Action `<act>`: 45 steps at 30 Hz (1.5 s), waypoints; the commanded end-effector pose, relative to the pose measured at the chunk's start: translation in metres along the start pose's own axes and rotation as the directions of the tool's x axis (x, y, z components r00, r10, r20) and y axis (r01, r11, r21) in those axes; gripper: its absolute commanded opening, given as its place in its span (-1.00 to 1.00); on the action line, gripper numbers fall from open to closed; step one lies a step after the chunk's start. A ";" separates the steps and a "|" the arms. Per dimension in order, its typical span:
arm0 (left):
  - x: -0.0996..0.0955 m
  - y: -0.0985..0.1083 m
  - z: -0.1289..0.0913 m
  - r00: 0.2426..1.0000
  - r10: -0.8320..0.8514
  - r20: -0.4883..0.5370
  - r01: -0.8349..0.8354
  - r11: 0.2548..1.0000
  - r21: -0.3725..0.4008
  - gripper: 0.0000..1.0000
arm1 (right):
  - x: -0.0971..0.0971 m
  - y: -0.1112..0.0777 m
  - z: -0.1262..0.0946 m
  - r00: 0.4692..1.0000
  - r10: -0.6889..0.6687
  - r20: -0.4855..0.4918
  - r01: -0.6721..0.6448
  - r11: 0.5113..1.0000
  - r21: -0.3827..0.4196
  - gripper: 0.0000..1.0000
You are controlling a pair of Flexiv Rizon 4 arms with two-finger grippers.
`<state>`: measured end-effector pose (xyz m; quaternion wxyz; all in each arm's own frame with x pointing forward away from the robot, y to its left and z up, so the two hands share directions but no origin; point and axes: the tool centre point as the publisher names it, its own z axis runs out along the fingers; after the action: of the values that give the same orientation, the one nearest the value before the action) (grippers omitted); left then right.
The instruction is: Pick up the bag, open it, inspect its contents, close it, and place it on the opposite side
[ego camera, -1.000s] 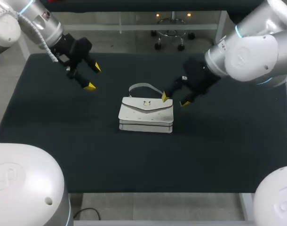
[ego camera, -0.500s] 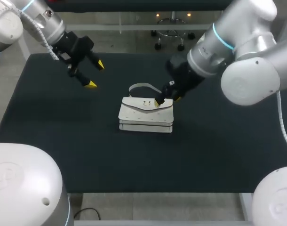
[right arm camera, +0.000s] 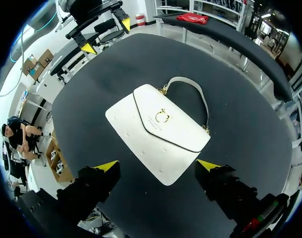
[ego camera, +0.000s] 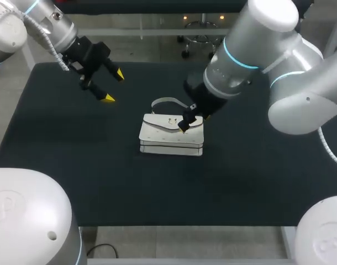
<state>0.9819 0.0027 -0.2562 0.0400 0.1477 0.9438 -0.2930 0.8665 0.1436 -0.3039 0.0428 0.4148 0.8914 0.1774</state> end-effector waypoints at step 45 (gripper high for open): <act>0.007 -0.040 0.045 0.890 0.344 0.298 -0.366 0.931 0.020 1.00 | 0.031 -0.028 0.040 0.624 -0.569 0.536 0.674 0.738 0.000 1.00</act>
<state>0.9645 -0.0522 -0.2714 0.2198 0.2757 0.8746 -0.3328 0.8377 0.1616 -0.3447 0.3368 0.0999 0.9277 0.1265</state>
